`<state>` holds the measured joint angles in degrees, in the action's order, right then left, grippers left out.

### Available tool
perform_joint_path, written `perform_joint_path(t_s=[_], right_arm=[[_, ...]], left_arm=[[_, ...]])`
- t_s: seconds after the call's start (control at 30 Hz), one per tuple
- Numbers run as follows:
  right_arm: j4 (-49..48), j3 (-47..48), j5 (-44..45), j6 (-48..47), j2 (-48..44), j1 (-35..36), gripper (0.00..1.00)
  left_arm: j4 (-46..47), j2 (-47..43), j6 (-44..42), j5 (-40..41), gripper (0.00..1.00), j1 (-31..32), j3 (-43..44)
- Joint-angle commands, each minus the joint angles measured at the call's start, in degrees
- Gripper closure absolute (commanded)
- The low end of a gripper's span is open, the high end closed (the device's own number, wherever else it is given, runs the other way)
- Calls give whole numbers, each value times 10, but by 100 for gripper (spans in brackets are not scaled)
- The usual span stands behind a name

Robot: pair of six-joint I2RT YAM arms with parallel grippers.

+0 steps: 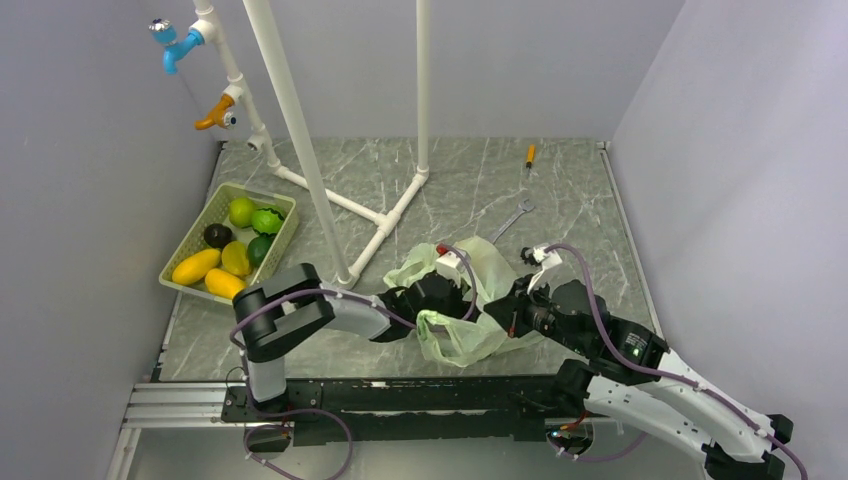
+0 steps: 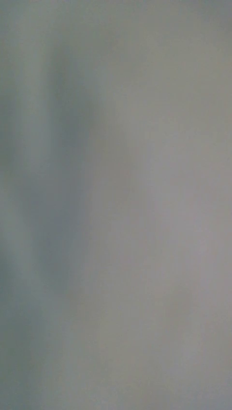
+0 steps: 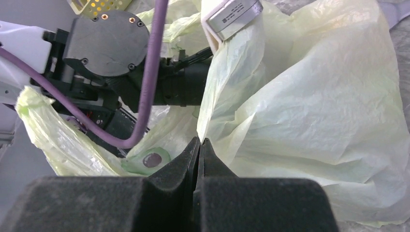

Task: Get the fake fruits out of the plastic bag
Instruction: Take out the fake fruit from the plastic bag.

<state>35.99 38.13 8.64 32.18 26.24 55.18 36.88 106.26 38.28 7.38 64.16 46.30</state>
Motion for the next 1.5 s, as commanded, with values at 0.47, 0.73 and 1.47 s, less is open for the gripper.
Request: perform_joint_path(t_s=[0.47,0.73,1.47], right_arm=[[18,-132,76,255,22,2,100],[-30,-66,135,159,81,1,100],[-85,9,113,0,216,1,100]], left_arm=[[-152,-215,-90,57,87,0,-73],[-181,-256,-65,7,90,-1,-93],[-277,-474,-119,-15,96,2,-91]])
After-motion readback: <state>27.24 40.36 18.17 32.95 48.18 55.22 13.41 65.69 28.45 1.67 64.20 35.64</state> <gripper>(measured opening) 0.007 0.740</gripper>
